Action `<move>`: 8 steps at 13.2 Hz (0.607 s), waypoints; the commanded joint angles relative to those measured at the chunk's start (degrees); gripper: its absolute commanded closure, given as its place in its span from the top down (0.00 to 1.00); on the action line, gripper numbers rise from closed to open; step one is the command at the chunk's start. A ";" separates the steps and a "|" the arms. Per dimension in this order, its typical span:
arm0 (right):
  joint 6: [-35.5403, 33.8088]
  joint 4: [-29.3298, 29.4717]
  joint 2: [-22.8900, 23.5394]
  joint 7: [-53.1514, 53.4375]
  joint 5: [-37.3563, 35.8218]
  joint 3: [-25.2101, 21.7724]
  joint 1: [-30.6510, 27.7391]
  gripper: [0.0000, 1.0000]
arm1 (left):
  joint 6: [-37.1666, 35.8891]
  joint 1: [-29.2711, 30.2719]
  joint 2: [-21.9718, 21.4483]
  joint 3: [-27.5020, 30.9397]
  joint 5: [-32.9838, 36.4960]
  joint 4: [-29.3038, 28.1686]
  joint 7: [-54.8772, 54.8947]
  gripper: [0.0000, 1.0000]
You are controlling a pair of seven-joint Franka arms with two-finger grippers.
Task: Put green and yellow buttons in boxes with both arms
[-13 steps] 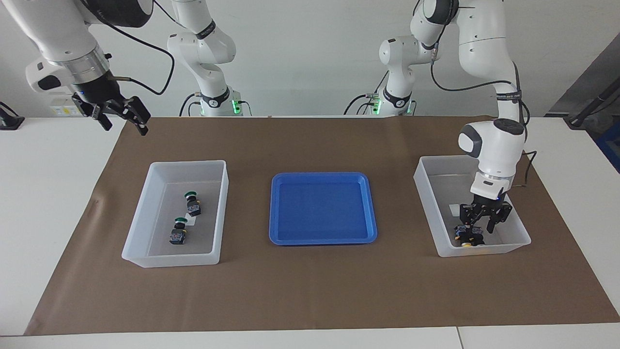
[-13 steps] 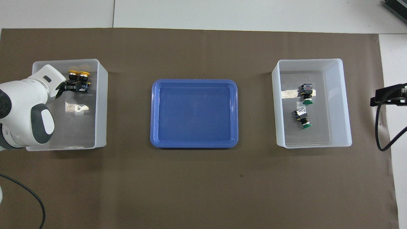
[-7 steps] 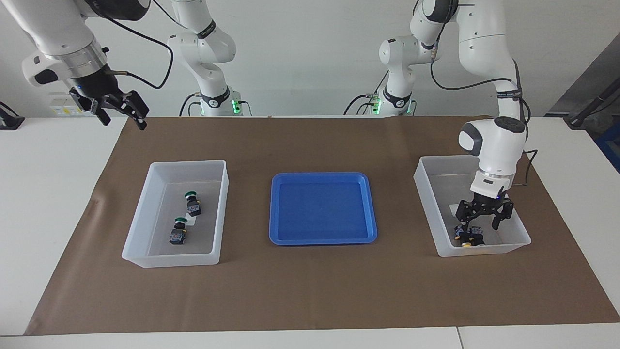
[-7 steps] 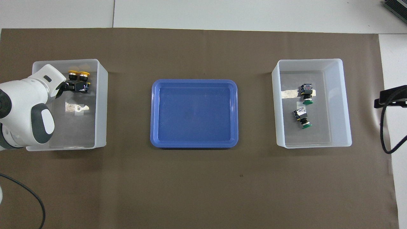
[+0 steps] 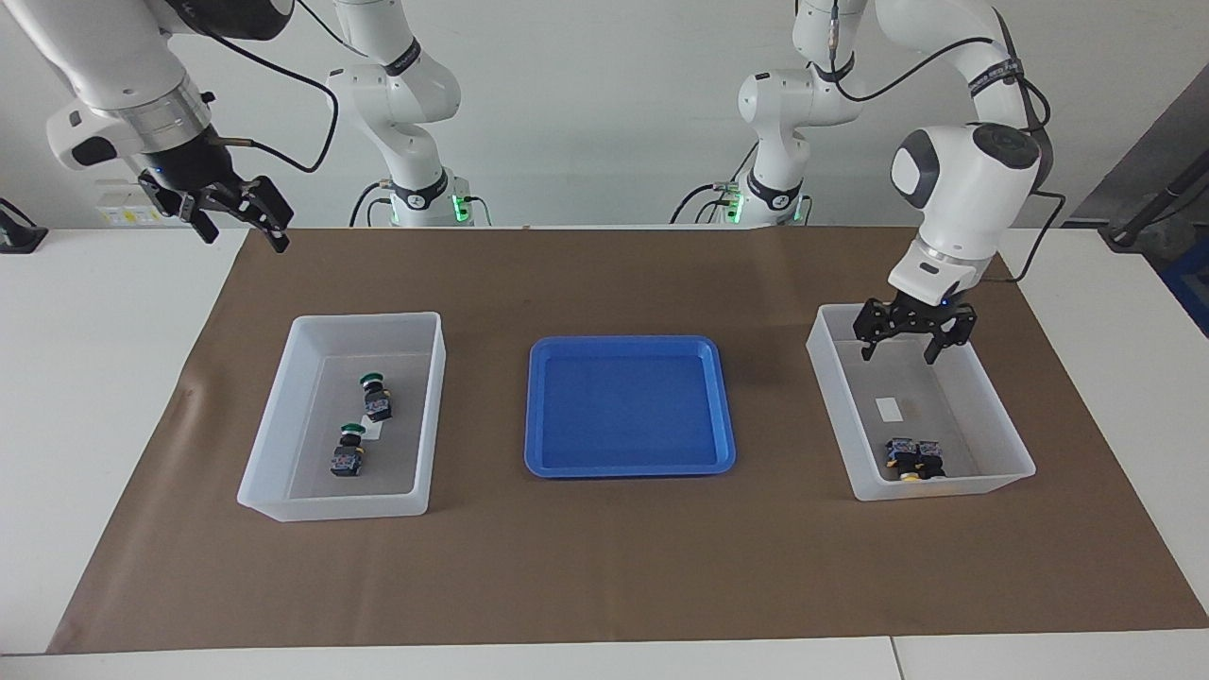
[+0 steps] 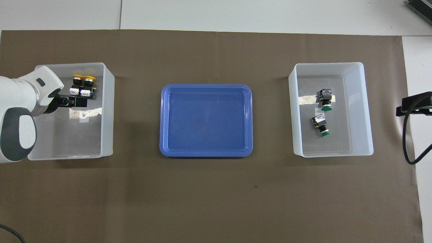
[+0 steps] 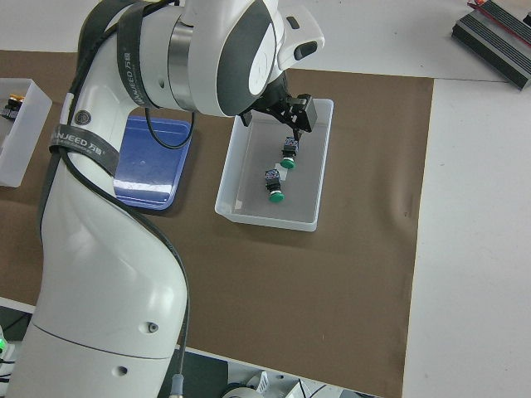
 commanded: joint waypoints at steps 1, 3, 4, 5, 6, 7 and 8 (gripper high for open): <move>-0.11 -0.26 -0.90 -2.16 -0.57 0.61 0.30 1.00 | -5.08 -3.52 -5.89 0.49 -0.16 -2.31 -3.46 1.00; -0.11 -0.26 -0.89 -3.48 -0.66 0.71 0.30 1.00 | -10.78 -3.62 -6.25 0.23 1.76 1.71 -3.38 1.00; -0.11 -0.26 -0.89 -3.66 -0.75 0.79 0.30 1.00 | -15.95 -3.53 -5.29 0.14 3.00 6.09 -3.21 1.00; -0.11 -0.35 -0.89 -4.70 -0.84 0.79 0.39 1.00 | -19.39 -3.27 -3.02 0.14 3.18 10.92 -2.94 1.00; -0.11 -0.35 -0.89 -5.32 -0.93 0.79 0.31 1.00 | -22.56 -3.01 -1.08 0.14 3.19 15.84 -2.77 1.00; -0.11 -0.44 -0.98 -5.33 -0.84 0.79 0.30 1.00 | -26.94 -2.92 1.28 0.23 3.10 21.55 -2.68 1.00; -0.11 -0.52 -0.98 -5.33 -0.84 0.79 0.39 1.00 | -32.64 -2.74 3.48 0.66 2.75 27.26 -2.59 1.00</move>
